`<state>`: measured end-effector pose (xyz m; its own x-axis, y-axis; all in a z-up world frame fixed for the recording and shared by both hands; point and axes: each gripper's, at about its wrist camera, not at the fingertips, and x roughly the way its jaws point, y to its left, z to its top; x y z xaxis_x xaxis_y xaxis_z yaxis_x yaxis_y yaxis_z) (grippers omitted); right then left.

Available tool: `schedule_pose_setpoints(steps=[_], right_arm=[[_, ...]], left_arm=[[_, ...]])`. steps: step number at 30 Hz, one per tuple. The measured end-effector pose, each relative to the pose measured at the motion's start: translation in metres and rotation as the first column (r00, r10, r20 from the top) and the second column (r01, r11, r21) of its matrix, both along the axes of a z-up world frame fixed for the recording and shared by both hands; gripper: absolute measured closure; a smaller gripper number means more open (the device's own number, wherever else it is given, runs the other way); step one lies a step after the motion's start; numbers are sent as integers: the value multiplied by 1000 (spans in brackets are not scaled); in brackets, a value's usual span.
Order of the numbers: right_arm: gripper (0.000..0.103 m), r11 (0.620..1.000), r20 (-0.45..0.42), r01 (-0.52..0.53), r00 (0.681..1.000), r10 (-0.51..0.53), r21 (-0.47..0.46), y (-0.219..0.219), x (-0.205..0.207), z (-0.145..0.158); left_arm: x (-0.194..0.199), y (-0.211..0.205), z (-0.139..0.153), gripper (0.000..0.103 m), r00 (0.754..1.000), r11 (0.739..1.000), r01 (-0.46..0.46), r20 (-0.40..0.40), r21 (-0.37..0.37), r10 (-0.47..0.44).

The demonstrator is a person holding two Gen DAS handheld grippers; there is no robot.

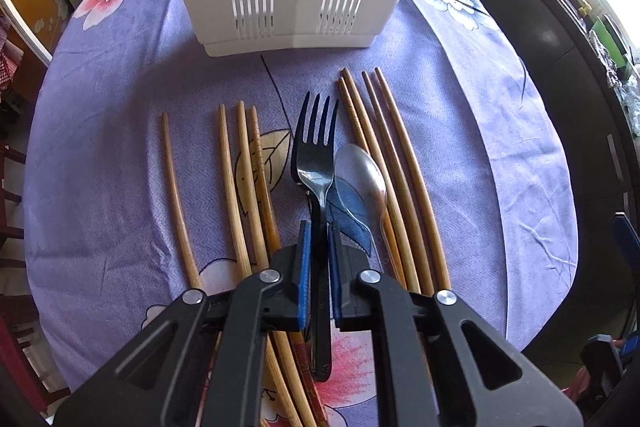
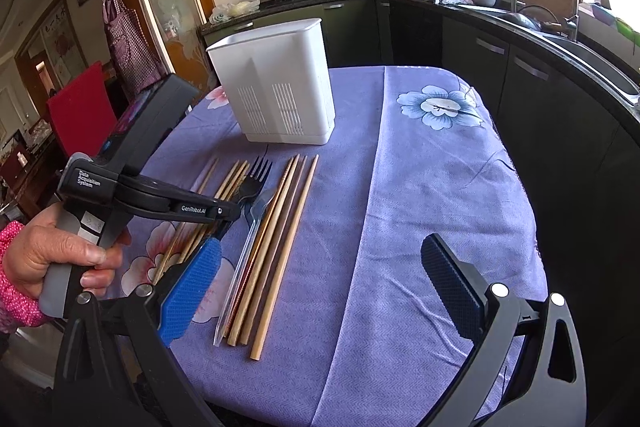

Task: Organize utensils
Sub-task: 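Grasp the clear plastic spoon with the right tool while the left tool lifts the fork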

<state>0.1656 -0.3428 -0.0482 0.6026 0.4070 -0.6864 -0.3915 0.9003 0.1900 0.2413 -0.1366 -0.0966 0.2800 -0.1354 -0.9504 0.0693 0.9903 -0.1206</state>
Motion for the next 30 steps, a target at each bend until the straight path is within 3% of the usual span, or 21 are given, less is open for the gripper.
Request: schedule_pose_setpoints(steps=[7,11,14,16,18,24,30], right_arm=[[4,995,-149,-83,986,74,-52,38,26,-16],[4,989,-218,-112,972,89,-97,67,44,-21],[19,983,-248,-140,963,107,-120,92,55,-22],[38,978,-284,-167,951,125,-126,108,61,-24],[45,973,-317,-189,938,140,-131,123,67,-29],[48,966,-417,-218,898,142,-140,151,80,-49],[55,959,-423,-195,901,93,-205,159,83,-59]], left_arm=[[-19,17,41,94,991,999,25,130,-29,-21],[-42,37,70,94,974,1000,29,225,-4,-27],[-54,47,85,94,958,999,25,284,27,-32],[-59,56,90,94,953,999,29,302,28,-36],[-64,63,93,94,950,999,29,311,24,-35],[-69,78,90,94,949,1000,25,315,-6,-22],[-70,86,84,94,950,999,31,311,-30,-20]])
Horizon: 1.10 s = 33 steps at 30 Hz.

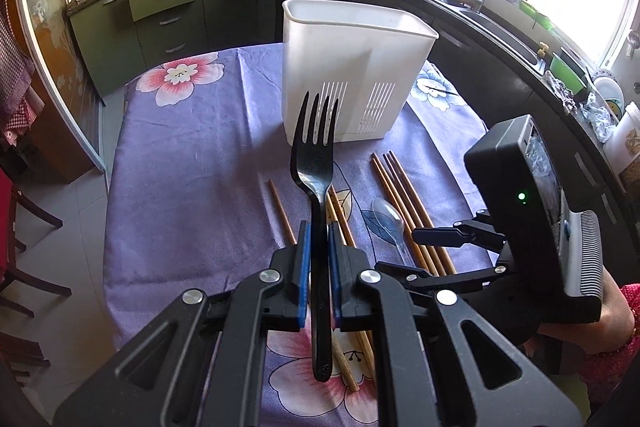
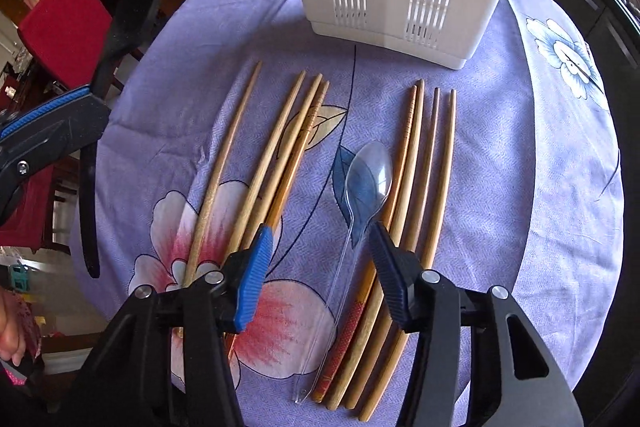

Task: Organize utensils
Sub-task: 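Grasp the clear plastic spoon with the right tool while the left tool lifts the fork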

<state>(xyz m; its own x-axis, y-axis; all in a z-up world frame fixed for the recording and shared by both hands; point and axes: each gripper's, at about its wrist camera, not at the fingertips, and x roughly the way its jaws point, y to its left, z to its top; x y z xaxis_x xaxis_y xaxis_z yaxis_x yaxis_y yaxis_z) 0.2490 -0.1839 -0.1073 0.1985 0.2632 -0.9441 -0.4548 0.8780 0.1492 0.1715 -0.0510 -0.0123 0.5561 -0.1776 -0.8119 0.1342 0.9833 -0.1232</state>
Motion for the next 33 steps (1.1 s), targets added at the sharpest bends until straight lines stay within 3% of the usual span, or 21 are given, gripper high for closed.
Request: schedule_pose_setpoints(steps=[4,10,14,17,21,27,33], right_arm=[[66,1000,-9,7,1000,-7,-13,2,4,-9],[70,998,0,38,999,-38,-44,4,11,-16],[72,995,56,27,998,-22,-93,14,5,-18],[90,996,84,6,996,2,-94,23,-3,-19],[94,993,112,-15,993,29,-120,33,-6,-18],[94,994,112,-32,993,43,-103,29,-6,-18],[94,996,101,-37,994,46,-80,18,-10,-15]], left_arm=[[0,0,-2,94,1000,1000,11,0,-5,-11],[-3,-3,-2,94,1000,1000,22,6,2,-22],[-4,-3,1,94,1000,1000,20,22,10,-20],[-2,-3,-1,94,1000,1000,18,13,17,-18],[9,1,-19,94,998,999,4,-57,39,-2],[28,-1,-66,78,975,997,27,-222,66,-12],[43,0,-80,78,967,996,24,-255,83,-2]])
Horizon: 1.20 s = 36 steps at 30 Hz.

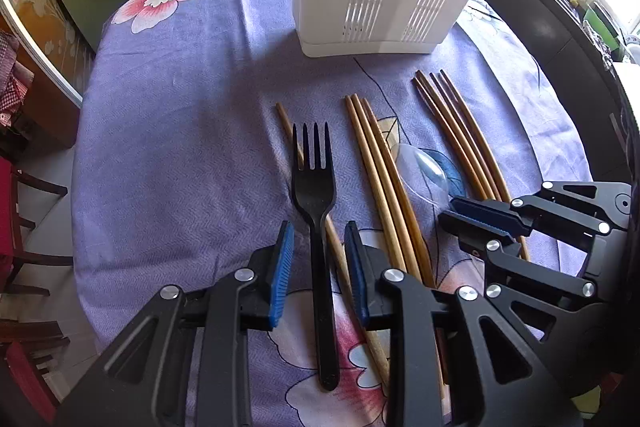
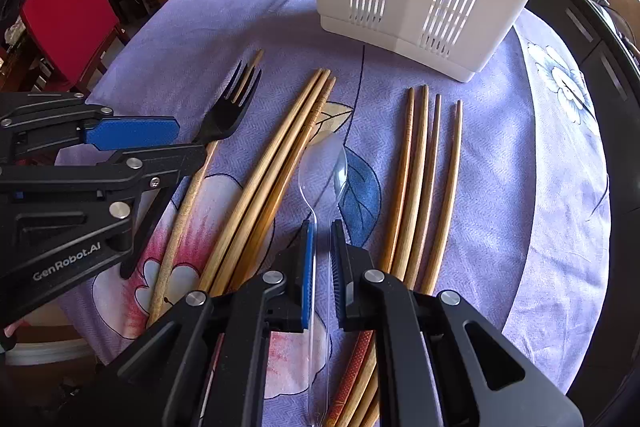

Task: Organize utensils
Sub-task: 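Grasp the clear plastic spoon with the right tool while the left tool lifts the fork, then carry fork and spoon over the white caddy and open both tools to drop them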

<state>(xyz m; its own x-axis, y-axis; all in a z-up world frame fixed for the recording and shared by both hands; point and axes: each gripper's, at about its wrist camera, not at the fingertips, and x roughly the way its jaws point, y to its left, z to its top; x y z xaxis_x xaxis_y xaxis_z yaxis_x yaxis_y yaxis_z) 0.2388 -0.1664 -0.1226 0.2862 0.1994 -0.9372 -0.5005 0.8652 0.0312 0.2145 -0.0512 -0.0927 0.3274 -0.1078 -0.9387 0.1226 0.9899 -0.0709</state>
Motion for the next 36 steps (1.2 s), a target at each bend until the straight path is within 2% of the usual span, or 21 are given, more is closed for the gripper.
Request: schedule_pose_setpoints(steps=[3,4,8,13,17,21,23,26,30,33,36], right_arm=[[94,1000,-3,-2,1000,2,10,-9,-2,2],[94,1000,-2,-3,1000,3,11,-8,0,2],[94,1000,-2,-5,1000,5,21,-11,1,2],[94,999,-13,3,1000,-2,50,-16,1,2],[94,994,6,3,1000,-4,109,-26,-5,18],[94,982,78,-5,997,-10,187,-39,-17,54],[94,971,136,-9,990,-24,238,-47,-22,79],[94,951,243,-14,968,-65,309,-60,-23,118],[94,917,361,-13,921,-144,399,-76,-11,167],[94,890,429,-16,880,-204,456,-83,7,194],[94,872,493,-17,830,-260,489,-87,32,216]], left_arm=[[6,0,-5,80,1000,1000,0,-21,-5,0],[7,-1,-8,85,1000,1000,2,-29,-6,-2],[9,-1,-12,93,999,1000,7,-35,-14,-7],[9,8,-9,94,1000,999,-8,-28,-34,7],[-1,16,13,94,1000,999,-8,28,-49,9],[-14,22,46,94,995,996,0,104,-94,9],[-21,23,69,94,985,991,15,171,-134,8],[-27,23,108,94,954,985,34,298,-169,18],[-16,15,155,94,887,978,63,460,-197,36],[5,13,186,94,824,965,84,562,-248,73],[30,8,210,94,743,961,82,659,-264,118]])
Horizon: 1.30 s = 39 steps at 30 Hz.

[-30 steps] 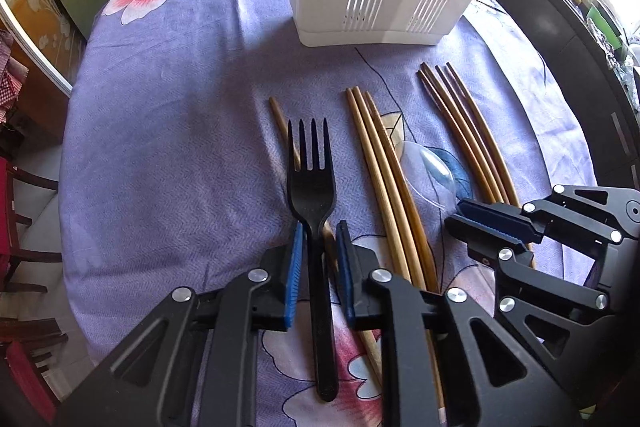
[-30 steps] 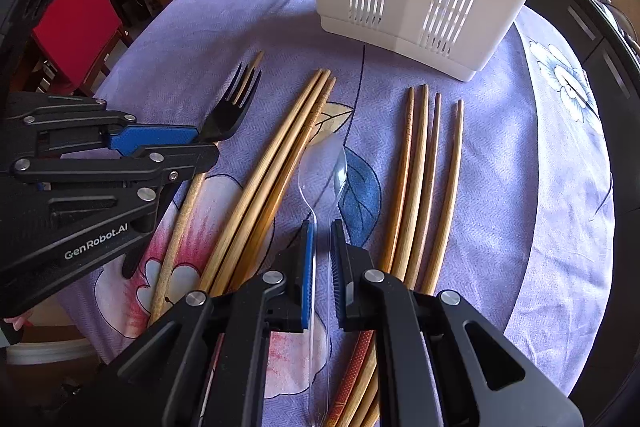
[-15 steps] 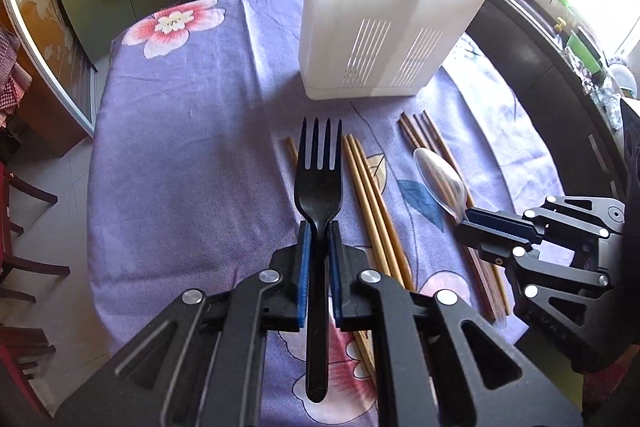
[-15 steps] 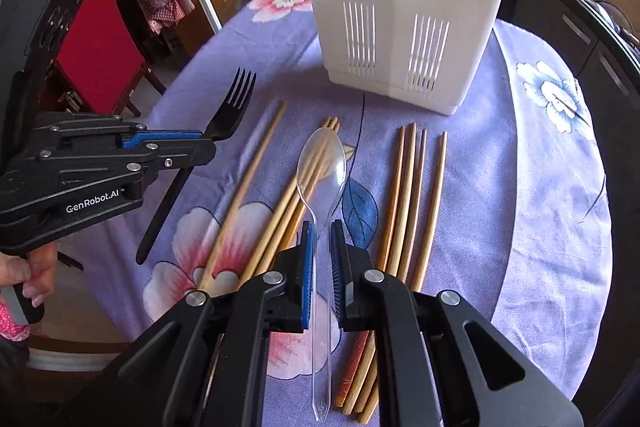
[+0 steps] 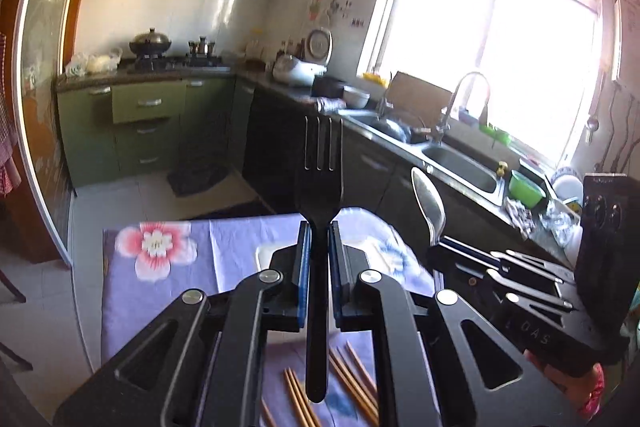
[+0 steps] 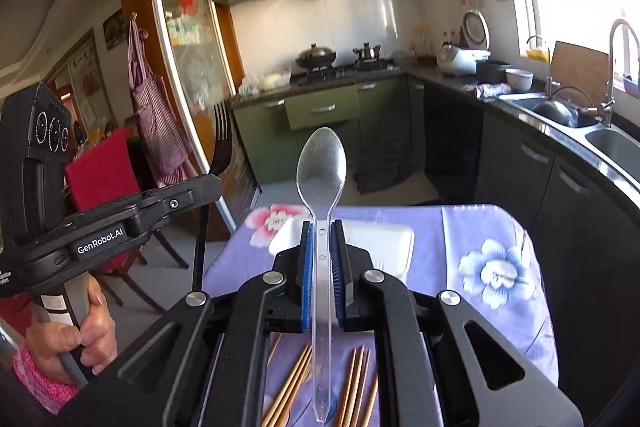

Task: Organize utensils
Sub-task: 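Carry fork and spoon over the white caddy and open both tools to drop them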

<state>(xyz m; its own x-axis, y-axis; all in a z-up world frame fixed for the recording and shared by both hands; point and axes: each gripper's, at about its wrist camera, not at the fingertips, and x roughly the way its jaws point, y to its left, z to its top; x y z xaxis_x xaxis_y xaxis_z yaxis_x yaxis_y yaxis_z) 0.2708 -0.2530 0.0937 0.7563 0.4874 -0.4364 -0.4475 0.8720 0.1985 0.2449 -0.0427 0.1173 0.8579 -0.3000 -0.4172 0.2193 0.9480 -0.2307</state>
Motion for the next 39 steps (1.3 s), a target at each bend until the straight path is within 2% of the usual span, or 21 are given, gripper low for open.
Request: schedule_pose_setpoints(steps=[3,6,10,15,24,27,29,32,34,39], right_arm=[[94,998,87,53,995,-55,24,-1,28,15],[94,995,159,94,982,-98,33,6,58,25],[94,991,238,132,962,-133,17,20,99,27],[94,990,226,137,965,-131,-14,35,136,1],[94,989,208,136,970,-121,-55,33,120,-48],[93,992,185,122,976,-112,-43,26,111,-62],[93,992,184,115,977,-104,-50,25,105,-69],[92,992,186,108,978,-94,-66,25,93,-77],[83,991,183,110,979,-95,-73,24,89,-80],[83,993,174,108,980,-97,-52,16,80,-79]], left_arm=[[31,-5,7,94,996,999,-37,86,-17,38],[60,-10,2,94,989,997,-73,126,-20,75],[91,-19,-18,94,987,995,-95,134,-1,94],[104,-24,-44,94,990,995,-94,105,33,90],[93,-20,-73,94,998,996,-62,28,68,60],[90,-20,-78,86,998,994,-57,13,97,56],[87,-20,-83,76,999,992,-53,-4,117,54],[83,-20,-88,70,999,989,-45,-22,138,49],[80,-19,-89,69,998,989,-44,-29,142,49],[72,-14,-79,69,999,992,-40,-29,119,44]])
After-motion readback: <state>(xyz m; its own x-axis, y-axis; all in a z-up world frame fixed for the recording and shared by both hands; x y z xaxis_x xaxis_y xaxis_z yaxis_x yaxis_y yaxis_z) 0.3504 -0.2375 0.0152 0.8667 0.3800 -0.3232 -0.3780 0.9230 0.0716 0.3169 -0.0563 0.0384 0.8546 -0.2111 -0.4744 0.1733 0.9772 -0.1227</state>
